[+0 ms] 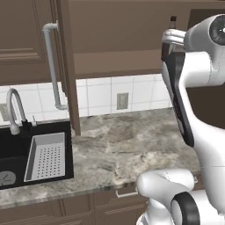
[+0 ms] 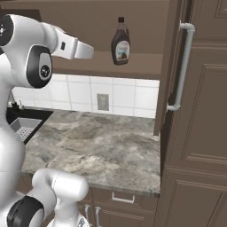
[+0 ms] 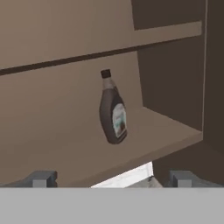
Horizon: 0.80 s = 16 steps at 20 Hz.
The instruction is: Move the mustard and syrup bottle from the cabinet to the dining counter.
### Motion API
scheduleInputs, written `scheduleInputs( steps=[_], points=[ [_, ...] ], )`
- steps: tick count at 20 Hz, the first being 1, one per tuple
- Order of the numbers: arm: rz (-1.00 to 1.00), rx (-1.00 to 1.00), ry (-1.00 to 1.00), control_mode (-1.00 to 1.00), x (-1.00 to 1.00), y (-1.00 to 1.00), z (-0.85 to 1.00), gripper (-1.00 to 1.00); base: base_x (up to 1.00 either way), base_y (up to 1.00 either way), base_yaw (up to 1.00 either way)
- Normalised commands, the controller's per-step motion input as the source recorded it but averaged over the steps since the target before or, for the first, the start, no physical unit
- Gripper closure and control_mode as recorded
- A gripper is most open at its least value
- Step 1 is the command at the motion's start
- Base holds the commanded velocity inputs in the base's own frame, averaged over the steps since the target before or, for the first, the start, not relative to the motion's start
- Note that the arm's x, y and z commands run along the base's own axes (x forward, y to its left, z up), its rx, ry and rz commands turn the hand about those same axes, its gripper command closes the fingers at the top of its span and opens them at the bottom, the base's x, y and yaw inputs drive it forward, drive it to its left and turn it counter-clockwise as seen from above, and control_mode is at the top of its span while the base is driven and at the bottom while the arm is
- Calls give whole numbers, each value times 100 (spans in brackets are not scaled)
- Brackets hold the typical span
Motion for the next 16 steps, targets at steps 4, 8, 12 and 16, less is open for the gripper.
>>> scheduleInputs(
  steps=[4,8,12,16],
  points=[
    [-2,-9,0,-100,38,-9,15,-100,0,0,0],
    [-6,-6,3,-100,41,-3,11,-100,0,0,0],
    [-8,-1,6,-100,45,-8,1,-100,0,0,0],
    [-9,0,7,-100,41,-21,0,-100,0,0,0]
  ],
)
